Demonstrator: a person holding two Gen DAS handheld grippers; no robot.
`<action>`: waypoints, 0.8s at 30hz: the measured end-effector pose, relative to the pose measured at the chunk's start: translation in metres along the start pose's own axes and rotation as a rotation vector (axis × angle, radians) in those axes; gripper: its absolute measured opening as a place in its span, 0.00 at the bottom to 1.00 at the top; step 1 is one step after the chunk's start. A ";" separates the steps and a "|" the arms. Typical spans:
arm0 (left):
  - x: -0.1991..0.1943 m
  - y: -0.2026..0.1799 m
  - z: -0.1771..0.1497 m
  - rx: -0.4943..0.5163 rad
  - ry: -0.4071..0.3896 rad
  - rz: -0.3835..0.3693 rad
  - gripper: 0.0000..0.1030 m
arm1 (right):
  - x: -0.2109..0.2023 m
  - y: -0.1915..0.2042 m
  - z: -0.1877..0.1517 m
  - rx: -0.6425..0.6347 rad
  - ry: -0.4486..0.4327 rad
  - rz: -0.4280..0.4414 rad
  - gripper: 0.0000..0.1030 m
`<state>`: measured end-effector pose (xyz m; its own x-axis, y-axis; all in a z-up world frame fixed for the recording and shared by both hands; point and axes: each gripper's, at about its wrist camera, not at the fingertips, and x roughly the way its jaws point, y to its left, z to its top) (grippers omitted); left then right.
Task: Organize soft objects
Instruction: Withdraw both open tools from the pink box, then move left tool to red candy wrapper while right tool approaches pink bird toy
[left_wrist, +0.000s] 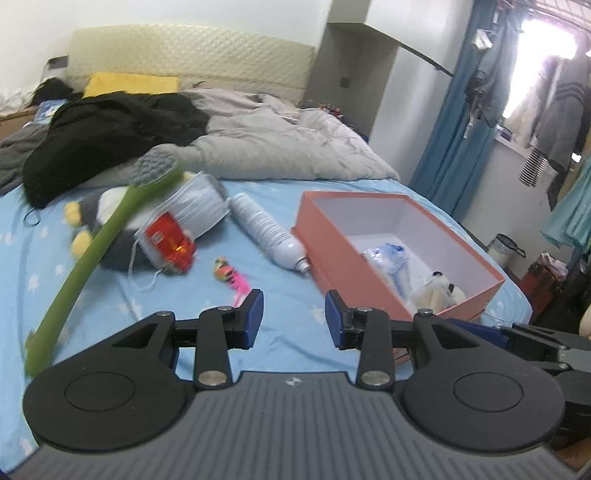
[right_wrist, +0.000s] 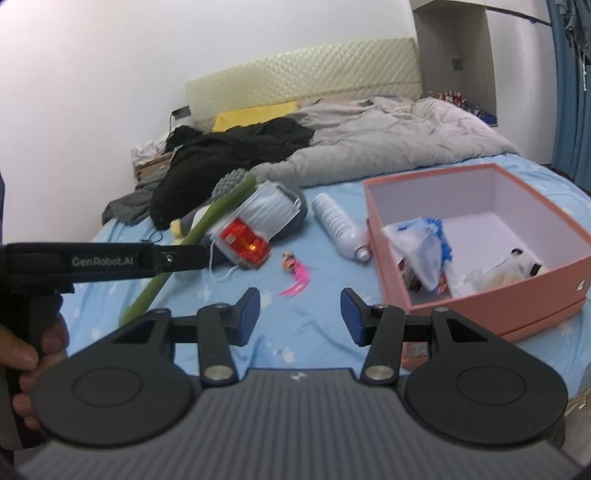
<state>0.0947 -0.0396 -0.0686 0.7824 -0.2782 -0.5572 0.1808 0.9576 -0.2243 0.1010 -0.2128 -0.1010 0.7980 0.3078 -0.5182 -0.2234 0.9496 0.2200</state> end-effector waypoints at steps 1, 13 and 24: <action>-0.002 0.004 -0.004 -0.009 -0.004 0.010 0.41 | 0.001 0.001 -0.003 -0.002 0.006 0.002 0.49; 0.016 0.057 -0.046 -0.127 0.028 0.093 0.44 | 0.035 0.020 -0.026 -0.025 0.103 0.040 0.49; 0.087 0.101 -0.034 -0.186 0.034 0.128 0.44 | 0.105 0.018 -0.016 -0.074 0.148 0.033 0.49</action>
<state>0.1603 0.0306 -0.1668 0.7709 -0.1607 -0.6163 -0.0341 0.9558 -0.2920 0.1715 -0.1620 -0.1649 0.6997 0.3394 -0.6287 -0.2931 0.9388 0.1807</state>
